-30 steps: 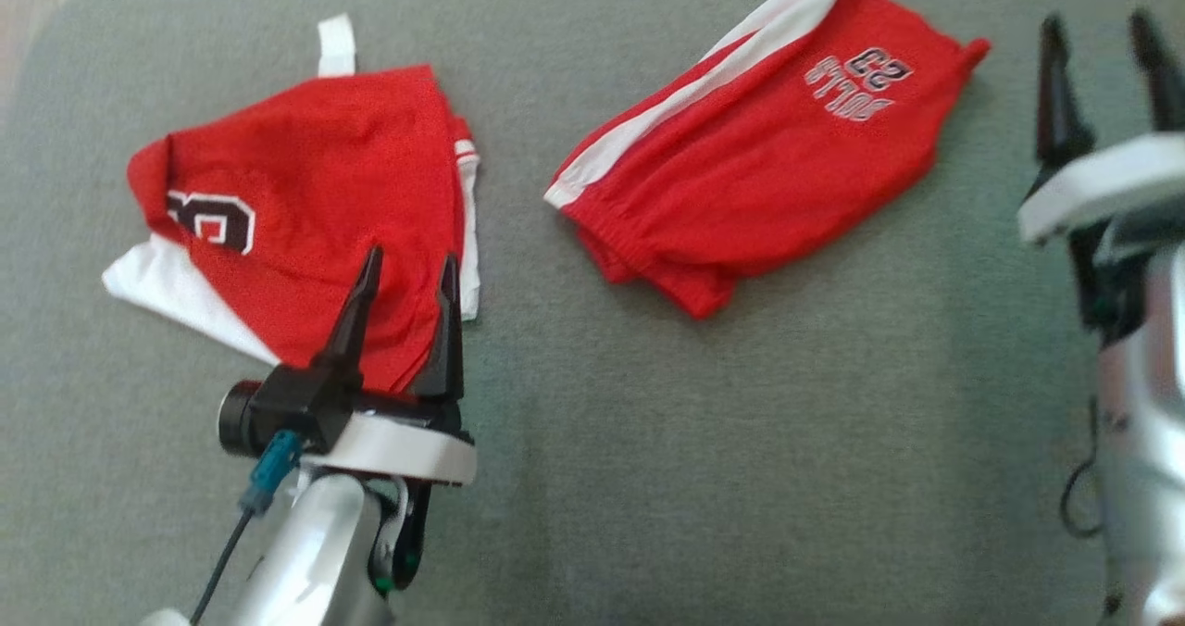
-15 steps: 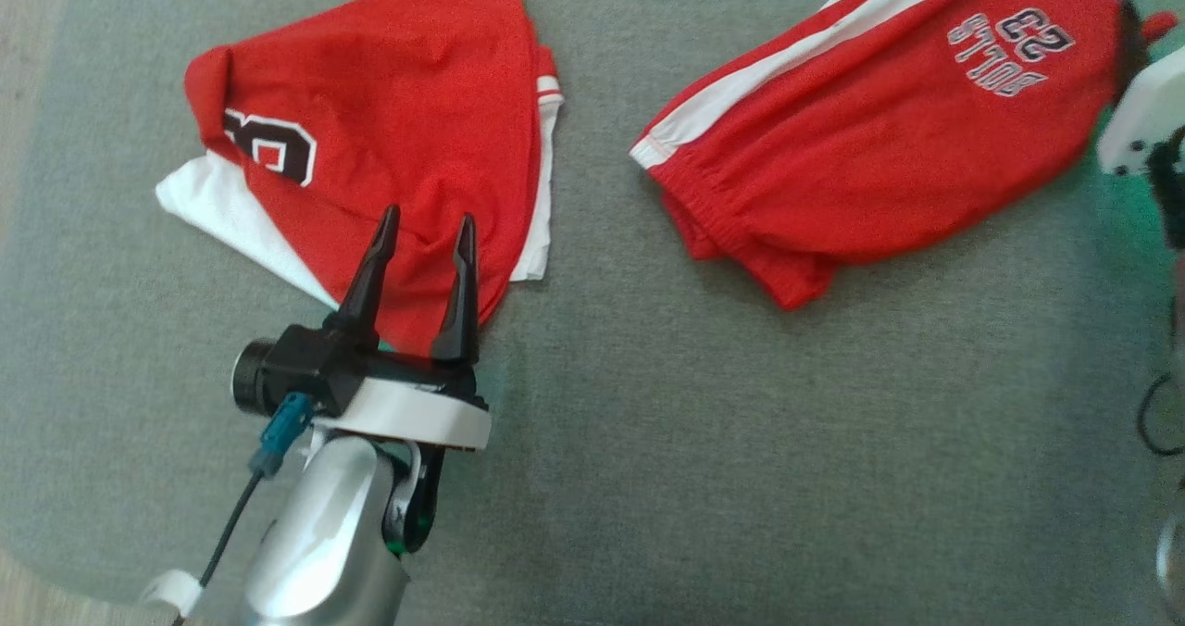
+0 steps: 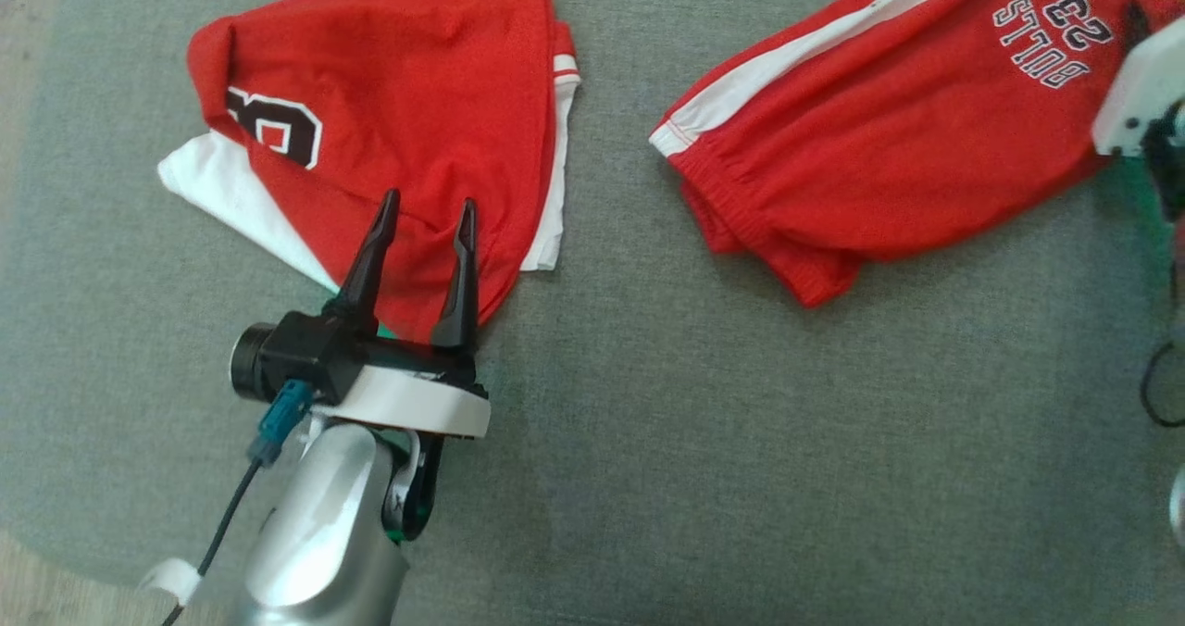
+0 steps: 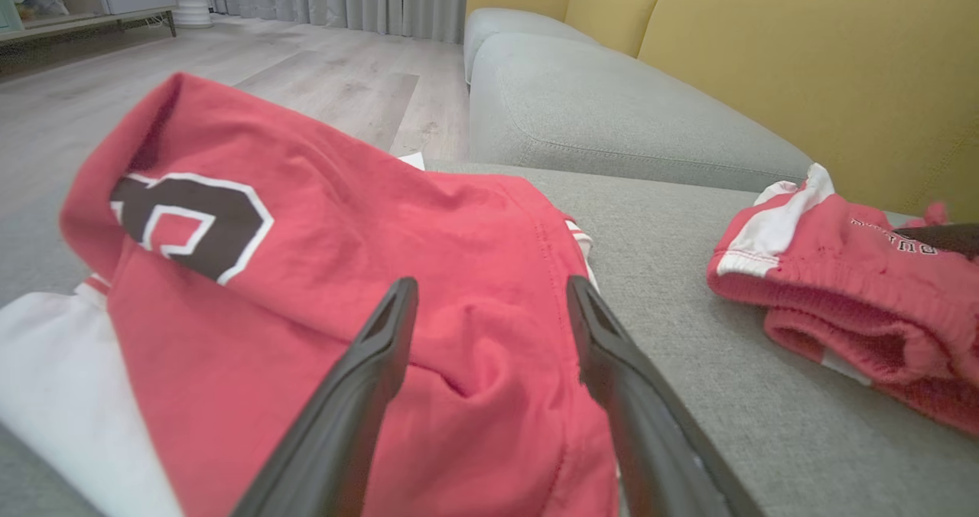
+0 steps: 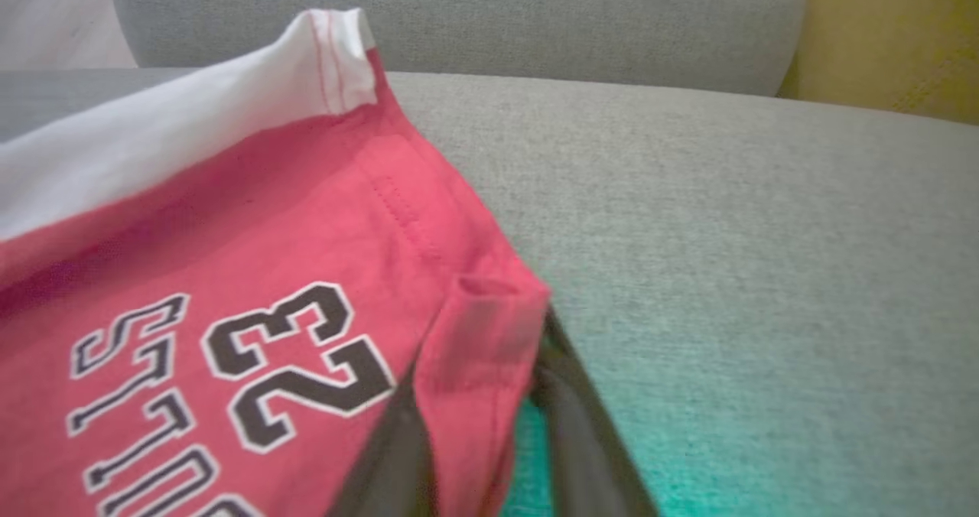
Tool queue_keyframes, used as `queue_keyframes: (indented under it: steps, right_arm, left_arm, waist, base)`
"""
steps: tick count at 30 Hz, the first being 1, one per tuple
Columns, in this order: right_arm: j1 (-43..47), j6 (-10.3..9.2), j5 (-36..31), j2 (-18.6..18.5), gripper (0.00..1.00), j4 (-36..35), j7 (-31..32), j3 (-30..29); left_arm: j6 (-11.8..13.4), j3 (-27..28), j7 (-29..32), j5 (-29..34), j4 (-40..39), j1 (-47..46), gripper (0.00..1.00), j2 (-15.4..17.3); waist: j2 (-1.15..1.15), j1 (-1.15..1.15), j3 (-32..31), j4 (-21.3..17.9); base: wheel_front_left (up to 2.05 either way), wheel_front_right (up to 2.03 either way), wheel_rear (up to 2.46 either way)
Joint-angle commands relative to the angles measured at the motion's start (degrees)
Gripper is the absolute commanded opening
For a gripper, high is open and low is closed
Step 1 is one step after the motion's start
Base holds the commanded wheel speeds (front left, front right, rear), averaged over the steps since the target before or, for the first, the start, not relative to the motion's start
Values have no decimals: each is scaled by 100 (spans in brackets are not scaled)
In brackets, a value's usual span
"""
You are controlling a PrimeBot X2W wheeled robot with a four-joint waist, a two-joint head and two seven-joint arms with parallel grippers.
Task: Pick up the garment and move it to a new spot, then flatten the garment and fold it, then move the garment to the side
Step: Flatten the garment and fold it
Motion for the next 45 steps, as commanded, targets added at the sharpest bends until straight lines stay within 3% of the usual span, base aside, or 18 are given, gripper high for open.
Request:
queue_keyframes:
  steps: [1, 18, 31, 37, 45]
  right_arm:
    - [81, -5, 21, 146, 0, 138, 73, 122]
    - [654, -5, 887, -244, 0, 498, -1065, -201]
    - [1637, -5, 730, -730, 0, 440, -1505, -1370]
    - [1712, -5, 362, -490, 0, 230, -1526, -1811]
    - [1568, -5, 398, 15, 0, -5, -1774, -1579]
  left_arm:
    - [2, 265, -55, 77, -156, -140, 100, 37]
    - [-48, 418, -55, 186, -61, 166, 100, 31]
    - [-37, 450, -55, 185, -48, 416, 100, 31]
    - [-30, 449, -55, 174, -30, 454, 100, 31]
    - [0, 486, -55, 199, 16, 540, 100, 30]
  waist:
    - [0, 0, -17, -56]
    - [0, 0, -777, -692]
    - [0, 0, -1158, -832]
    - [0, 0, -1220, -773]
    - [0, 0, -1493, -774]
  base:
    - [0, 0, 0]
    - [0, 0, 0]
    - [0, 0, 0]
    - [0, 0, 0]
    - [0, 0, 0]
